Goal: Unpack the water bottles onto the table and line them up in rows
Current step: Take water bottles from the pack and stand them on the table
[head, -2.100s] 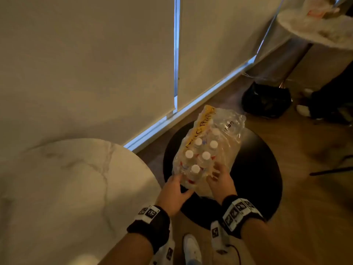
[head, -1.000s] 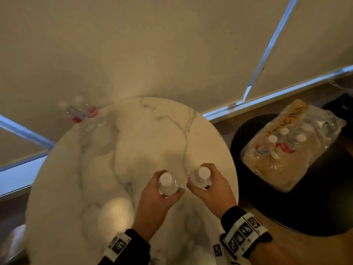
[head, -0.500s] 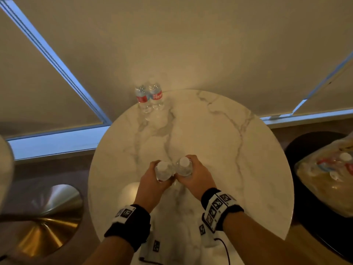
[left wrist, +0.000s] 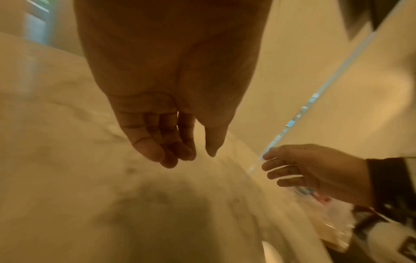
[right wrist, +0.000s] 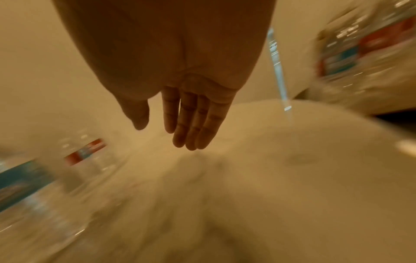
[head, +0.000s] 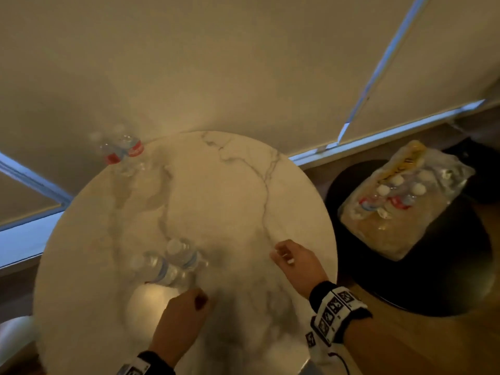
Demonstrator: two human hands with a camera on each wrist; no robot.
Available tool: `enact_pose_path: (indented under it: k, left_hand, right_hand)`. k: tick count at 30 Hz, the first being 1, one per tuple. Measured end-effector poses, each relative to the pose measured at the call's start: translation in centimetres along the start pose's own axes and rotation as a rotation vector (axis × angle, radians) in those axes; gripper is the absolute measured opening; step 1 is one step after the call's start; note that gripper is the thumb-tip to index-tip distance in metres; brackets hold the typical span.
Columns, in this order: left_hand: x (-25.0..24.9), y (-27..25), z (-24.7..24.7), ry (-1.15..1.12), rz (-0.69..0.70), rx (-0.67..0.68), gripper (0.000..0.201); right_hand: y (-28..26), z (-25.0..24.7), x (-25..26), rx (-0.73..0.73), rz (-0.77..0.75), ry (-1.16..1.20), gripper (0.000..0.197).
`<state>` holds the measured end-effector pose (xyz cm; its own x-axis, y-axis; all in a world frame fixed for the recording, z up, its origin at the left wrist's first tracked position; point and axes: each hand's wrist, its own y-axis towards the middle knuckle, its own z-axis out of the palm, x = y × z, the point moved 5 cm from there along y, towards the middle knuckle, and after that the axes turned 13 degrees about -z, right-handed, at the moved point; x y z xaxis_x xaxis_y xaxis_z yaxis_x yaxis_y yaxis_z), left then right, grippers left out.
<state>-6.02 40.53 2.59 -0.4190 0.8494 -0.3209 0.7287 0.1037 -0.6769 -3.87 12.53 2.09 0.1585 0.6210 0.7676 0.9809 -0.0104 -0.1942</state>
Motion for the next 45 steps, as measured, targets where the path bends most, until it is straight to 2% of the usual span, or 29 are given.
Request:
enact_pose_path:
  k: [3, 7, 9, 11, 14, 15, 17, 19, 21, 23, 26, 28, 31, 35, 38, 40, 43, 45]
  left_hand:
    - [-9.3, -0.3, 2.8, -0.002, 0.219, 0.053, 0.030]
    - [-23.2, 0.5, 7.9, -0.084, 0.503, 0.131, 0.023]
    - [-29.7, 1.2, 11.1, -0.116, 0.576, 0.195, 0.018]
    - [-34.9, 2.7, 14.9, -0.158, 0.539, 0.311, 0.028]
    - [-39.9, 6.1, 20.4, -0.253, 0.409, 0.519, 0.057]
    - [-41.0, 7.3, 21.7, -0.290, 0.399, 0.543, 0.064]
    - [-42.6, 9.6, 23.6, -0.307, 0.409, 0.486, 0.072]
    - [-43.6, 11.1, 24.6, -0.299, 0.426, 0.377, 0.077]
    - [-44.5, 11.8, 25.1, -0.311, 0.438, 0.290, 0.081]
    - [-45.3, 12.3, 25.4, -0.313, 0.441, 0.214, 0.086]
    - [-45.9, 12.2, 25.3, -0.285, 0.452, 0.110, 0.084]
    - [-45.9, 11.6, 25.0, -0.287, 0.471, 0.126, 0.077]
    - [-44.9, 10.1, 24.4, -0.237, 0.518, 0.153, 0.067]
    - [-43.0, 6.3, 21.1, -0.234, 0.584, 0.153, 0.063]
    - [-39.7, 3.3, 17.3, -0.283, 0.602, 0.128, 0.054]
    - [-36.3, 1.7, 14.7, -0.332, 0.576, 0.115, 0.051]
    - [-28.5, -0.3, 9.7, -0.408, 0.515, 0.021, 0.050]
    - [-24.4, -1.1, 8.7, -0.439, 0.459, -0.022, 0.050]
  right_hand:
    - [-1.6, -7.3, -5.6, -0.186, 0.178, 0.007, 0.017]
    - [-2.1, -15.6, -13.7, -0.446, 0.424, 0.078, 0.028]
    - [-1.6, -18.7, -17.2, -0.552, 0.510, 0.169, 0.030]
    - [-0.6, -20.8, -20.5, -0.655, 0.572, 0.318, 0.036]
    - [1.6, -22.4, -24.9, -0.741, 0.631, 0.538, 0.053]
    - [2.4, -22.9, -26.2, -0.755, 0.630, 0.561, 0.055]
    - [4.0, -24.1, -27.8, -0.756, 0.579, 0.519, 0.050]
    - [5.3, -25.4, -28.3, -0.743, 0.504, 0.454, 0.052]
    - [6.5, -26.1, -28.9, -0.716, 0.453, 0.401, 0.064]
    - [6.9, -26.3, -29.6, -0.681, 0.462, 0.331, 0.070]
    - [6.4, -26.2, -30.3, -0.676, 0.497, 0.331, 0.068]
    - [5.9, -26.2, -29.9, -0.669, 0.484, 0.308, 0.062]
    - [5.1, -25.9, -28.2, -0.680, 0.385, 0.297, 0.057]
    - [3.4, -26.0, -22.5, -0.642, 0.274, 0.239, 0.040]
    - [1.9, -25.0, -17.9, -0.594, 0.165, 0.117, 0.042]
    - [0.8, -22.8, -14.8, -0.533, 0.106, 0.127, 0.046]
    - [-1.2, -16.9, -8.1, -0.402, 0.050, 0.180, 0.047]
    - [-2.8, -13.4, -5.9, -0.326, 0.080, 0.214, 0.051]
